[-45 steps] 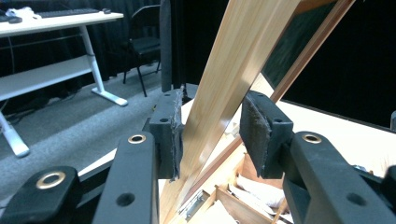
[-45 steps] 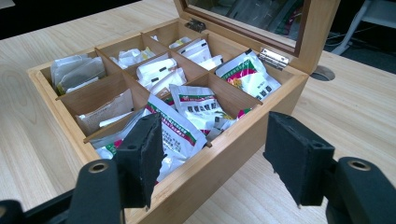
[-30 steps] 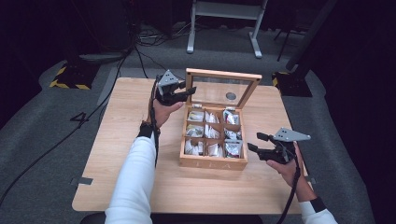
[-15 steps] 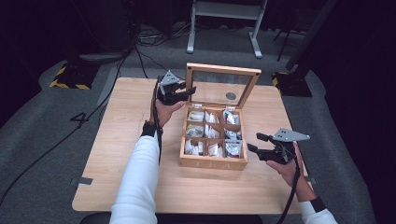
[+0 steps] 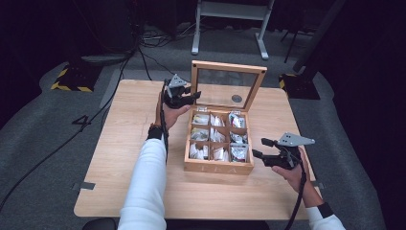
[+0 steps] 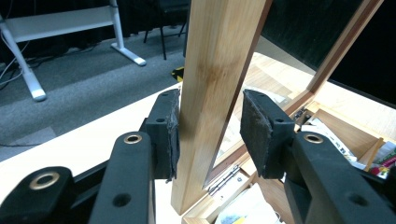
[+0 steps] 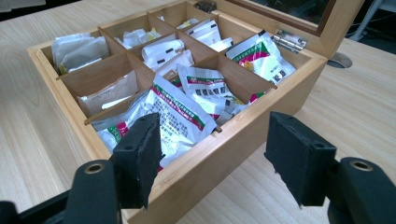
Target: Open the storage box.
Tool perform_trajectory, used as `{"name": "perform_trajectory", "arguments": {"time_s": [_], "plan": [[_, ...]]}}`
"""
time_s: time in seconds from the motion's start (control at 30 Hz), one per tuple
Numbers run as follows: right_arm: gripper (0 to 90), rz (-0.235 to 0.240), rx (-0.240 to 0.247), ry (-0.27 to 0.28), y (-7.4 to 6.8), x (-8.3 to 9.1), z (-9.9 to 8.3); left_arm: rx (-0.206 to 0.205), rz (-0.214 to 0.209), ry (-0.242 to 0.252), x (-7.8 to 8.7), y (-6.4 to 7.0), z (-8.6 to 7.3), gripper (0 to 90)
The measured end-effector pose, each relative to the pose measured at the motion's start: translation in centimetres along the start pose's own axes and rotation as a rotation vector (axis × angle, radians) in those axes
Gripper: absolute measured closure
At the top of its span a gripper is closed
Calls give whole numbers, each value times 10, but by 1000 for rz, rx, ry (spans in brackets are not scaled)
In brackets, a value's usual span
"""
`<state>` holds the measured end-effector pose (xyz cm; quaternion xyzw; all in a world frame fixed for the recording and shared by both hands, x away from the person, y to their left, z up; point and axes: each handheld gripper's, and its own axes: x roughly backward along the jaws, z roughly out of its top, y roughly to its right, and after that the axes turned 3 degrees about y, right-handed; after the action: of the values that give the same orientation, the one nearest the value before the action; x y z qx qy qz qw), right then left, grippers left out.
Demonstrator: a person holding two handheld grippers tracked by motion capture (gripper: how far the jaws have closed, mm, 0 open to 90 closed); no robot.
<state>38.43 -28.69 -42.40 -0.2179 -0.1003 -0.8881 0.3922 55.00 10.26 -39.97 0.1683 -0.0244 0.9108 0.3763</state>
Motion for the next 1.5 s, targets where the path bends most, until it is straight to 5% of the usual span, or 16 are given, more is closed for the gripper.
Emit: {"name": "perform_trajectory", "arguments": {"time_s": [0.9,1.5], "plan": [[353,3,15,-47,-3,-8,-5,21,86,-90,-14,-4,-17,624],[353,9,18,-51,-4,-10,-6,38,90,-150,-22,-6,-30,625]]}}
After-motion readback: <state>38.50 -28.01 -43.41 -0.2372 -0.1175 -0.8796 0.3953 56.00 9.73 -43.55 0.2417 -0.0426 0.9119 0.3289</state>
